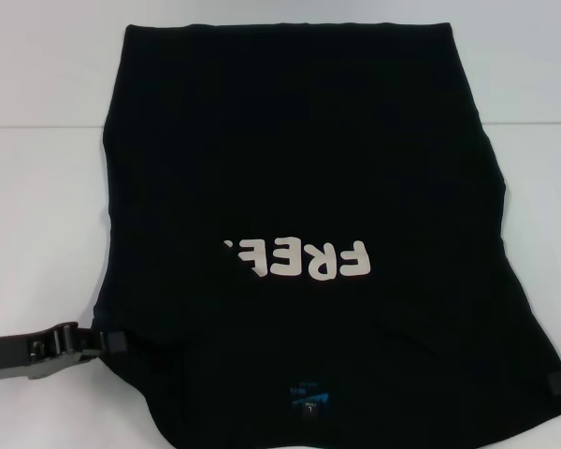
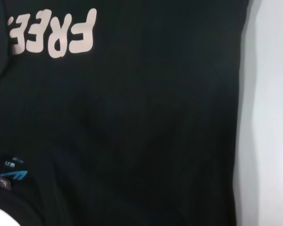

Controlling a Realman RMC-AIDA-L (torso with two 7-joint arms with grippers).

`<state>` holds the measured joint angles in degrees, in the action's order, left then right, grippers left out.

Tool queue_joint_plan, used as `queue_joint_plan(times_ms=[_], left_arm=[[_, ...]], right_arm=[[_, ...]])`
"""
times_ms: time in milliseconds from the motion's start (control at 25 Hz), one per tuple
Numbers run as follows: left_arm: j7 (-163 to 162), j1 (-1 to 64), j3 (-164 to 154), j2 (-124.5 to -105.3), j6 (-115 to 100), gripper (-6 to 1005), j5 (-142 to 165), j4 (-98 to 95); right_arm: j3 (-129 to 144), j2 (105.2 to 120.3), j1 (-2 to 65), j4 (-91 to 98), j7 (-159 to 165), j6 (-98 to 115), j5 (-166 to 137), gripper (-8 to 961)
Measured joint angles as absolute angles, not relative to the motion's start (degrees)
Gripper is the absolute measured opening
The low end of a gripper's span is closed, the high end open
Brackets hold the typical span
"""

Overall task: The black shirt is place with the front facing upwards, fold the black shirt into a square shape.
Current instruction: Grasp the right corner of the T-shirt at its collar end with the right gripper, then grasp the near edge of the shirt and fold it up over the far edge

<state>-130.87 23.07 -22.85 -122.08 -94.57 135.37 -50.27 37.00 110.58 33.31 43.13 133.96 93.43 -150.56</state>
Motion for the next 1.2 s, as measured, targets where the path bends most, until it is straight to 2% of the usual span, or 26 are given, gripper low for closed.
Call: queue_joint_plan(times_ms=[400,680,760,1000,1200], left_arm=[[-130.88,23.13,-22.85,-122.14,-94.57,20,135.34,-50.27],[-130.78,22.95,-22.85,-122.25,-94.57,20,135.3,-50.27],[-130.77,22.89,-22.85,-122.3,-94.57,20,135.28,-50.27],[-130.74,22.85,-22.85,-122.34,-94.57,20,135.26,-50.27],[-130.69,22.85,-22.85,-122.34,-94.57,20,135.26,-50.27]], right_arm=[[37.66,111.79,33.55,43.07,133.93,93.41,-150.56,486],[37.13,112.05,33.74,43.47,134.0,93.99,-150.1,485],[37.13,112.06,33.79,43.54,133.99,94.03,-150.01,288],[37.44,112.12,34.01,43.29,133.9,93.79,-149.95,53],[36.96,112.15,34.0,43.54,133.87,93.81,-149.94,34]])
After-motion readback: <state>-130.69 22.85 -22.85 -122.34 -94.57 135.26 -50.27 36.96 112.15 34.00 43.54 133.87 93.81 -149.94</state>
